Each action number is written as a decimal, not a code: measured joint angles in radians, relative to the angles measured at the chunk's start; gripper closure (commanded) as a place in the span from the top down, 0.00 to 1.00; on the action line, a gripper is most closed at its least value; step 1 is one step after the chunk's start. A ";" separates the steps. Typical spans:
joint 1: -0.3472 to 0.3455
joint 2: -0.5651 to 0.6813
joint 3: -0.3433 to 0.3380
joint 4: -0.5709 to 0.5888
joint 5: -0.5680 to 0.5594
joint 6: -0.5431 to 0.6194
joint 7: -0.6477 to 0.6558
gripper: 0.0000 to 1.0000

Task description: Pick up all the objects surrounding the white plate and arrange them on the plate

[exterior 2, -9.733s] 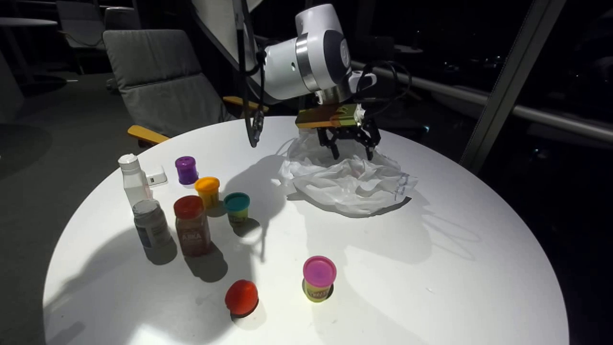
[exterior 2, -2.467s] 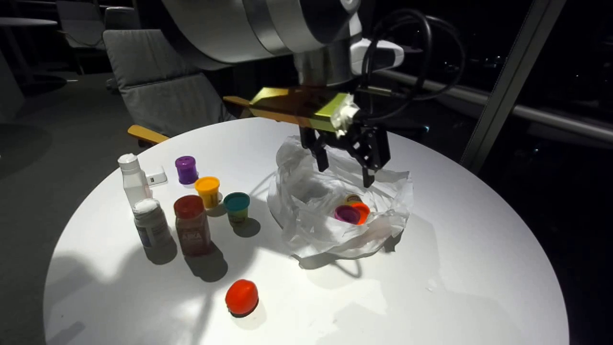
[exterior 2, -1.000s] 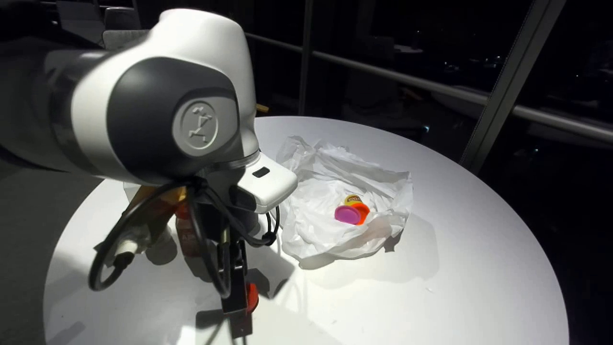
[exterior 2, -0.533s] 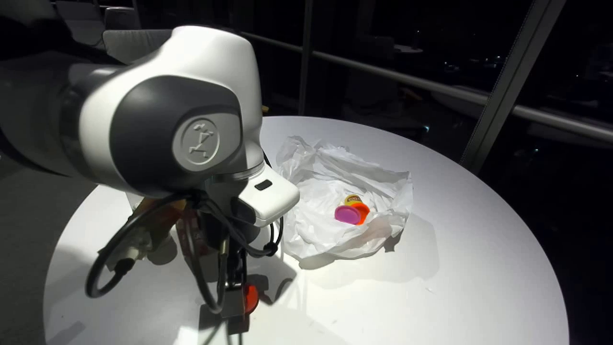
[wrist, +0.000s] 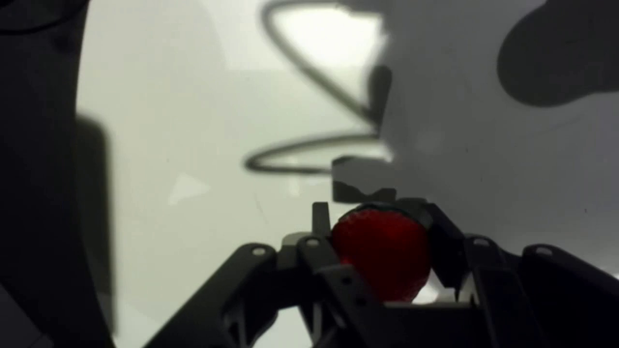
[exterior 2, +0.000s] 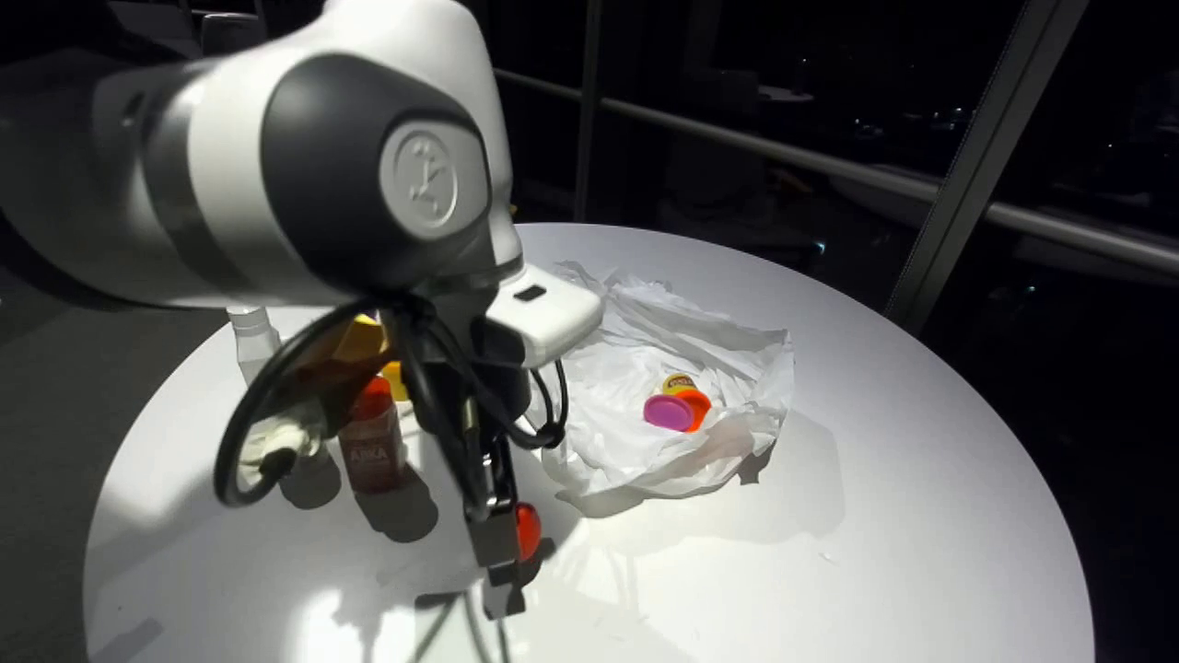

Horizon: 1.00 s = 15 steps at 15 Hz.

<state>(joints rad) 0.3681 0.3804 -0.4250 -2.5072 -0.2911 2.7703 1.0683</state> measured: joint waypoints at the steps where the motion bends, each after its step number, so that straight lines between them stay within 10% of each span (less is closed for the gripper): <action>1: 0.064 -0.033 -0.072 0.013 -0.085 -0.037 0.047 0.24; 4: 0.162 -0.128 -0.187 0.108 -0.322 -0.159 0.118 0.24; 7: 0.037 -0.157 -0.071 0.268 -0.448 -0.197 0.090 0.24; 15: -0.354 0.139 0.339 0.630 -0.088 -0.078 -0.424 0.24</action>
<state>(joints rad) 0.0146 0.5197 -0.0859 -1.8768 -0.3788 2.6924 0.6438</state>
